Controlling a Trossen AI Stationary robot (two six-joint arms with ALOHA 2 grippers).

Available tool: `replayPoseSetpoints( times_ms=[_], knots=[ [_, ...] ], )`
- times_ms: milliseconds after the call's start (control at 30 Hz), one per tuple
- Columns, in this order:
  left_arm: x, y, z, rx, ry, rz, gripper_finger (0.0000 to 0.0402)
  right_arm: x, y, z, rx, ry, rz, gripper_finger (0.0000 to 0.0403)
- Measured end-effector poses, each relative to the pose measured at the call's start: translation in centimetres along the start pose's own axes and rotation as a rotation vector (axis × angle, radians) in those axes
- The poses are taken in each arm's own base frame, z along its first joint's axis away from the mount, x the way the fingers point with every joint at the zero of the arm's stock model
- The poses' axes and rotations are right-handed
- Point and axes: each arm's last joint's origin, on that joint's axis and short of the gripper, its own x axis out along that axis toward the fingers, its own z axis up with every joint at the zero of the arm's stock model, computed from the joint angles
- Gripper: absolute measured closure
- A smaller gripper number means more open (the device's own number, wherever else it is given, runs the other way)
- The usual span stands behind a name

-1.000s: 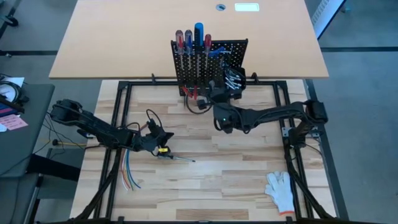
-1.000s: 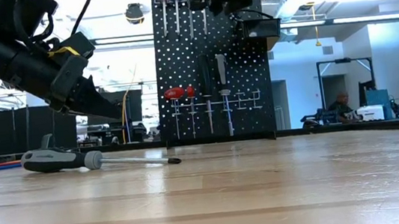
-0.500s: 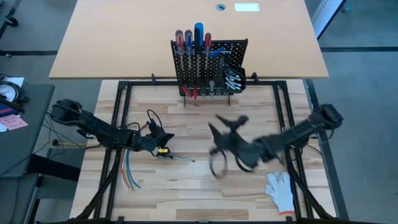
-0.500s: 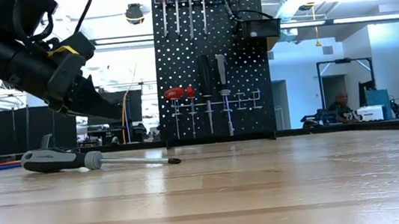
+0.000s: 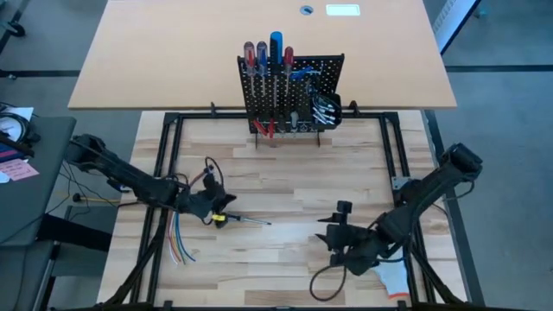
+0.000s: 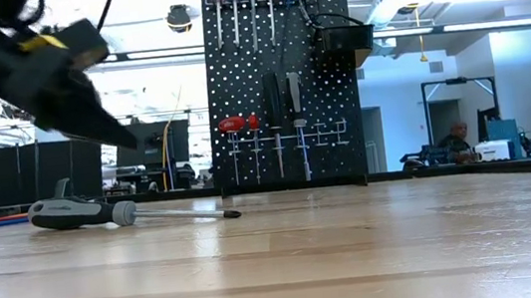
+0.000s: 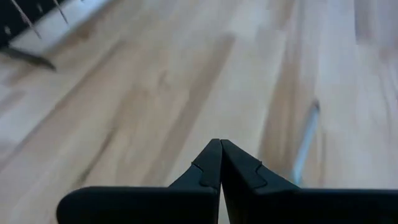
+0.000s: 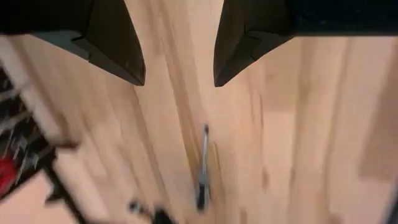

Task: Hang tools onto peg board
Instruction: Hang the gray screwdriver on the pegboard

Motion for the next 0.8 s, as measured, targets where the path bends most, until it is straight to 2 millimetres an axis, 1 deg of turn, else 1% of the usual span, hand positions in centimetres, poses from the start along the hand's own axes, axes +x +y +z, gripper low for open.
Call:
replayPoseSetpoints(
  times_ms=[67, 167, 233, 333, 433, 533, 667, 800],
  knots=[
    [-1.3, -0.5, -0.2, 0.044, 0.087, -0.008, 0.0401, 1.3, -0.5, -1.5, 0.017, 0.039, -0.031, 0.0204],
    [-3.0, -1.6, -1.1, 0.148, 0.218, -0.076, 0.0401, 3.2, -1.5, -3.0, 0.069, 0.059, -0.071, 0.0204],
    [-3.8, -2.2, -2.0, 0.160, 0.246, -0.116, 0.0401, 4.4, -2.0, -3.5, 0.110, 0.053, -0.059, 0.0204],
    [-4.6, -2.8, -3.6, 0.116, 0.290, -0.155, 0.0400, 5.4, -2.3, -3.9, 0.136, 0.040, 0.006, 0.0204],
    [-5.3, -3.3, -4.7, 0.077, 0.352, -0.214, 0.0380, 5.9, -2.2, -4.0, 0.133, 0.019, 0.061, 0.0204],
    [-5.7, -3.4, -5.7, 0.084, 0.389, -0.262, 0.0354, 6.0, -2.2, -3.9, 0.126, 0.009, 0.071, 0.0204],
    [-5.4, -2.6, -6.7, 0.040, 0.378, -0.197, 0.0333, 5.8, -2.0, -4.0, 0.119, 0.008, 0.078, 0.0204],
    [-5.2, -2.3, -6.9, 0.043, 0.332, -0.155, 0.0328, 5.8, -2.0, -4.0, 0.116, 0.009, 0.079, 0.0204]
  ],
)
